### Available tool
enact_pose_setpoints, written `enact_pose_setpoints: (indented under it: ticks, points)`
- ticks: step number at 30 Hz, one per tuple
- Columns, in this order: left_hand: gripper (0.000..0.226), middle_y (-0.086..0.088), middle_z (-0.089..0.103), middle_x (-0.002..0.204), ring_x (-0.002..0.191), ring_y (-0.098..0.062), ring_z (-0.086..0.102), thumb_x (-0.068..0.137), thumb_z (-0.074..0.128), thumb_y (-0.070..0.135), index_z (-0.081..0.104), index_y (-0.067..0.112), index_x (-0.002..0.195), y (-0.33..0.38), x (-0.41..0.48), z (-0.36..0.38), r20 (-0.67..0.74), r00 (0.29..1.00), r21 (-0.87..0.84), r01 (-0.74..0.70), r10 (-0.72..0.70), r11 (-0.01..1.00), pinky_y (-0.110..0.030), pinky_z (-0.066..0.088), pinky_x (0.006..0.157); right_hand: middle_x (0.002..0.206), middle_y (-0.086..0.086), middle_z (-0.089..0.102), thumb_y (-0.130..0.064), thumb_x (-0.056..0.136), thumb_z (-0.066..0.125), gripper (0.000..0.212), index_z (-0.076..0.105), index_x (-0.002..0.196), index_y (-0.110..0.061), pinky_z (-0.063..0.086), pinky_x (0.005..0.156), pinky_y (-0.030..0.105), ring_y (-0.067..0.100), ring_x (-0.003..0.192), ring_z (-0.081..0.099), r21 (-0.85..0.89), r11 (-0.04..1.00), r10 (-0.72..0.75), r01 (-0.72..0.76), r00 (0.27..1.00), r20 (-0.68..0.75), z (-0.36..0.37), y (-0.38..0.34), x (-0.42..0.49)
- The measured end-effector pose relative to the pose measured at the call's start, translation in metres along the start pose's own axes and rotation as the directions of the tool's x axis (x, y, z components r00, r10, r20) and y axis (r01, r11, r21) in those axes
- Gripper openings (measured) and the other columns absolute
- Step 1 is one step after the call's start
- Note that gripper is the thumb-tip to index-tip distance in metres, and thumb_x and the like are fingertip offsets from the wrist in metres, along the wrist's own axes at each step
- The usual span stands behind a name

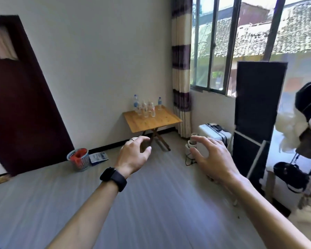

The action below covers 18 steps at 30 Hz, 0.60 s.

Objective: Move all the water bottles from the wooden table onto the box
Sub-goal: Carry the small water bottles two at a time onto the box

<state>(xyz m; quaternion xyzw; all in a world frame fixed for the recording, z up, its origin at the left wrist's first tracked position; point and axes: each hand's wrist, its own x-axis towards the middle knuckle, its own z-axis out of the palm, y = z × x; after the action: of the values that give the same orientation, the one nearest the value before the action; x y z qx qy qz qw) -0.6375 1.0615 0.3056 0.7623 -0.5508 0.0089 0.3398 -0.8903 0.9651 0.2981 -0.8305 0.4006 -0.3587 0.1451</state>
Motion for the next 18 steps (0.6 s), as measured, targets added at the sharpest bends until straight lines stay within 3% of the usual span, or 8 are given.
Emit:
enact_pose_setpoints:
  ticks: [9,18]
  points:
    - [0.034,0.002,0.063,0.129,0.122,-0.019,0.056,0.093,0.064,0.034,0.062,0.028,0.127,-0.011,0.16,0.022,-0.128,0.988,0.027,0.094,-0.09,0.995,-0.034,0.044,0.101,0.132,-0.01,0.062,-0.046,0.094,0.061,0.04,0.058,0.134,-0.041,0.028,0.1,0.021,0.018,0.135,0.041,0.044,0.99,-0.132,0.132,0.991,-0.014,0.027,0.047,0.196]
    - [0.035,0.002,0.063,0.129,0.123,-0.018,0.056,0.093,0.064,0.034,0.062,0.029,0.128,-0.088,0.305,0.068,-0.165,0.971,0.007,0.176,-0.173,0.984,-0.031,0.044,0.101,0.134,-0.012,0.061,-0.049,0.094,0.057,0.04,0.055,0.134,-0.045,0.031,0.104,0.026,0.016,0.136,0.04,0.046,0.982,-0.184,0.182,0.982,0.044,0.114,0.087,0.358]
